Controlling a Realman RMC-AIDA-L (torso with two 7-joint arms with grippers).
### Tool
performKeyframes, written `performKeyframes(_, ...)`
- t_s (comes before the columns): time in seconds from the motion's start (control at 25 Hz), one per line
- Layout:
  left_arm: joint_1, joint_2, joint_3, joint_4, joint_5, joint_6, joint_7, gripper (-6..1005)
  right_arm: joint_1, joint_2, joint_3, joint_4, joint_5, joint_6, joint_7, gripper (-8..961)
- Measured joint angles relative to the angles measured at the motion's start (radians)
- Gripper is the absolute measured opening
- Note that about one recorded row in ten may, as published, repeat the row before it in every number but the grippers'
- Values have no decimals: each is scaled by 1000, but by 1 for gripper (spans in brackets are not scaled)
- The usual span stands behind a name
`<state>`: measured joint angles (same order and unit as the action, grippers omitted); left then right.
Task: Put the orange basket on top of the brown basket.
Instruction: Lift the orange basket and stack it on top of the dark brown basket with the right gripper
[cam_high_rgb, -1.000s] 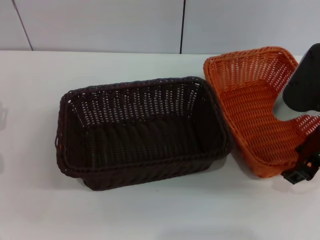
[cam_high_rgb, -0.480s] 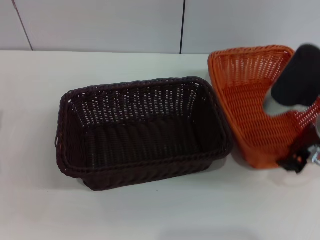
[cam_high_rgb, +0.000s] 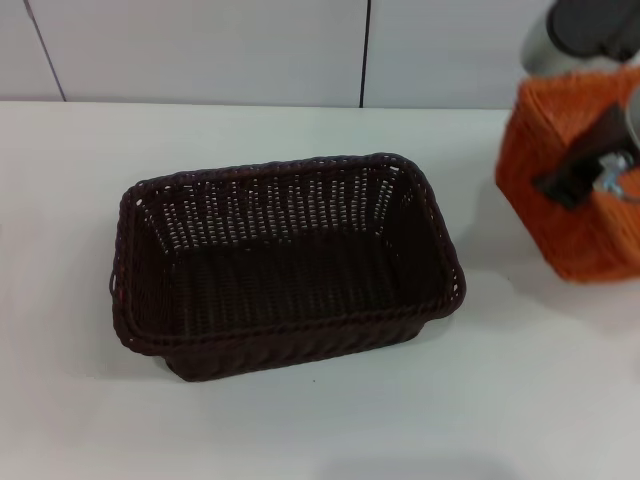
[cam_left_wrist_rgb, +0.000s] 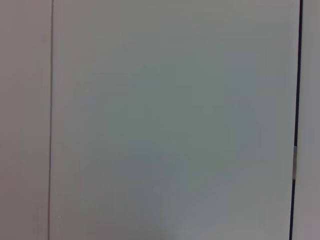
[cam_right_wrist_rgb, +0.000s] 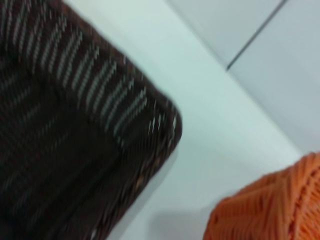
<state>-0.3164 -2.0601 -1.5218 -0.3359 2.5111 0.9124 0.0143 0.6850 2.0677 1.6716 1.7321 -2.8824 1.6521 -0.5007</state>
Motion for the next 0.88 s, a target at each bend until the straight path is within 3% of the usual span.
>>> performKeyframes(0.24, 0, 0, 0, 0, 1, 2, -12, 813, 64, 0, -61, 19, -9, 1, -126, 162)
performKeyframes(0.32, 0, 0, 0, 0, 2, 1, -13, 813, 36, 0, -165, 98, -9, 4, -318, 162)
performKeyframes(0.44, 4, -1, 2, 0, 1, 2, -35, 813, -63, -7, -305, 252, 25, -17, -725, 161)
performKeyframes(0.56, 10, -2, 7, 0, 6, 2, -72, 813, -52, -25, -324, 300, 71, -54, -1007, 160)
performKeyframes(0.68, 23, -2, 9, -9, 8, 2, -94, 813, -44, -35, -339, 281, 57, -77, -1094, 159)
performKeyframes(0.88, 36, -2, 8, -16, 5, 5, -127, 813, -58, -56, -382, 239, 55, -108, -1050, 157)
